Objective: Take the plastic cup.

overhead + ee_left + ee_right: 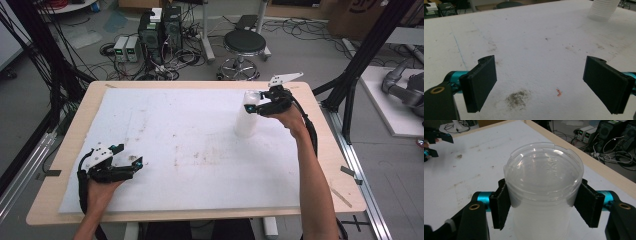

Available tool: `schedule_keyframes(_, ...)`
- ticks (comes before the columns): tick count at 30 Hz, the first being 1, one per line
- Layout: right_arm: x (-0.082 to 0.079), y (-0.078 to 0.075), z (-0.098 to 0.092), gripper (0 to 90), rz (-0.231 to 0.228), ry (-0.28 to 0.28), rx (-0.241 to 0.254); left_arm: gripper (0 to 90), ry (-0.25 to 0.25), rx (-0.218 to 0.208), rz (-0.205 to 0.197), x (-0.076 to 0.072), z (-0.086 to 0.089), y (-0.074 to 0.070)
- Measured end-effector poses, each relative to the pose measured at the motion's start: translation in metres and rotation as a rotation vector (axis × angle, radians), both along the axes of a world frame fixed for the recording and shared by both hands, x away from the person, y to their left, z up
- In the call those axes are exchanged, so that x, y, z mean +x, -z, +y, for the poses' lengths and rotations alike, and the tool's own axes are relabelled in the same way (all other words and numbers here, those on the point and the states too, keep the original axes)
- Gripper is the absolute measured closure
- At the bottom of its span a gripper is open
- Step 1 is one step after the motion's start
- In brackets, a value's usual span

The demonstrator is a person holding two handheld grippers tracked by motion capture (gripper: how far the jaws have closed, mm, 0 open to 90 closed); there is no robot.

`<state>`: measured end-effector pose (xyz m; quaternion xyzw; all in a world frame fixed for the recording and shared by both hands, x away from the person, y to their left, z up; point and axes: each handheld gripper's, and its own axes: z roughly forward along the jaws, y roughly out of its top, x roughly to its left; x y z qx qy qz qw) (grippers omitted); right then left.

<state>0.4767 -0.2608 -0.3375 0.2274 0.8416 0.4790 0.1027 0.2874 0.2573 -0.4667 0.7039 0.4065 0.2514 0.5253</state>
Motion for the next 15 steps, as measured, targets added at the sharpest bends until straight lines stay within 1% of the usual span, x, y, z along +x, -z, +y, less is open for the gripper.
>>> schedule_keyframes(3, 0.0001, -0.0001, 0.0002, 34.9, -0.005, 0.0, -0.001, 11.7, 0.001, -0.001, 0.0, 0.0, 0.0001, 0.0)
schedule_keyframes(5, -0.0007, -0.0005, 0.0002, 35.0, 0.002, 0.002, -0.002, 11.7, 0.001, -0.001, 0.001, 0.0, 0.0001, 0.0)
schedule_keyframes(7, -0.0009, -0.0013, 0.0001, 35.5, -0.013, 0.006, -0.005, 11.6, 0.001, 0.0, 0.001, 0.0001, 0.0, 0.0)
schedule_keyframes(9, -0.0017, -0.0017, 0.0004, 35.5, -0.004, 0.005, -0.005, 11.7, 0.001, 0.001, 0.001, 0.0002, 0.0, -0.0001)
schedule_keyframes(15, -0.0024, -0.003, 0.0, 36.6, -0.01, 0.008, -0.001, 11.7, 0.0, 0.001, 0.004, 0.0004, -0.0002, -0.0001)
